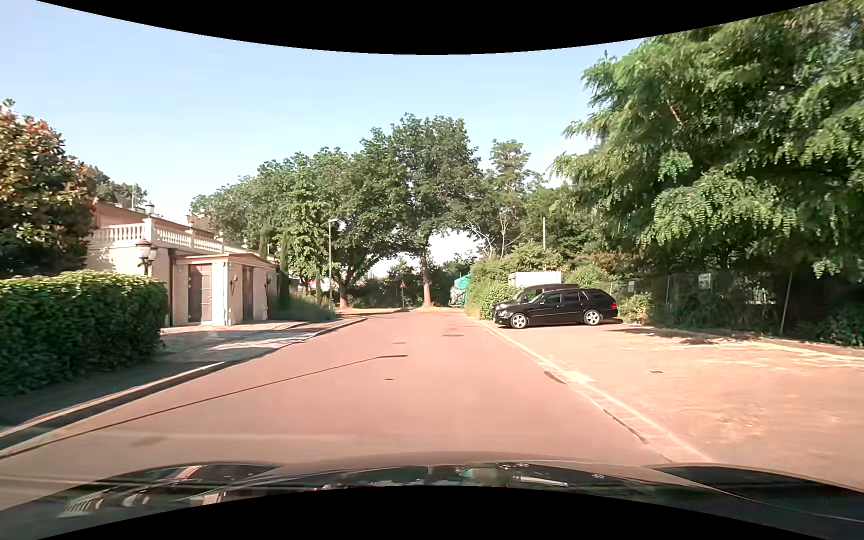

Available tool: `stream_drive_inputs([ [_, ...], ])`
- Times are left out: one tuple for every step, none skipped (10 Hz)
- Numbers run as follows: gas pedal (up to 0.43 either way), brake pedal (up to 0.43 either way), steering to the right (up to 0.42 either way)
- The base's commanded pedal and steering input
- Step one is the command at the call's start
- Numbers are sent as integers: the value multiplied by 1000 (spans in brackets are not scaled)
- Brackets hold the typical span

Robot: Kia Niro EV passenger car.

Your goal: Follow the waypoints while adhering to traffic rules and regulations

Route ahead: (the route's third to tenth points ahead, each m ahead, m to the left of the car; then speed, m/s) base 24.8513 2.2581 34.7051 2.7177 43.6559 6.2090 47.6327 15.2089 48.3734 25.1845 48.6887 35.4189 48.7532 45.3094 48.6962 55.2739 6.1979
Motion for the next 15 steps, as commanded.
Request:
stream_drive_inputs([
  [67, 0, -7],
  [67, 0, -6],
  [59, 0, -7],
  [59, 0, -9],
  [59, 0, -11],
  [59, 0, -11],
  [59, 0, -11],
  [59, 0, -11],
  [39, 0, -11],
  [39, 0, -10],
  [28, 0, -10],
  [28, 0, -9],
  [28, 0, -9],
  [20, 0, -9],
  [0, 0, -8],
])
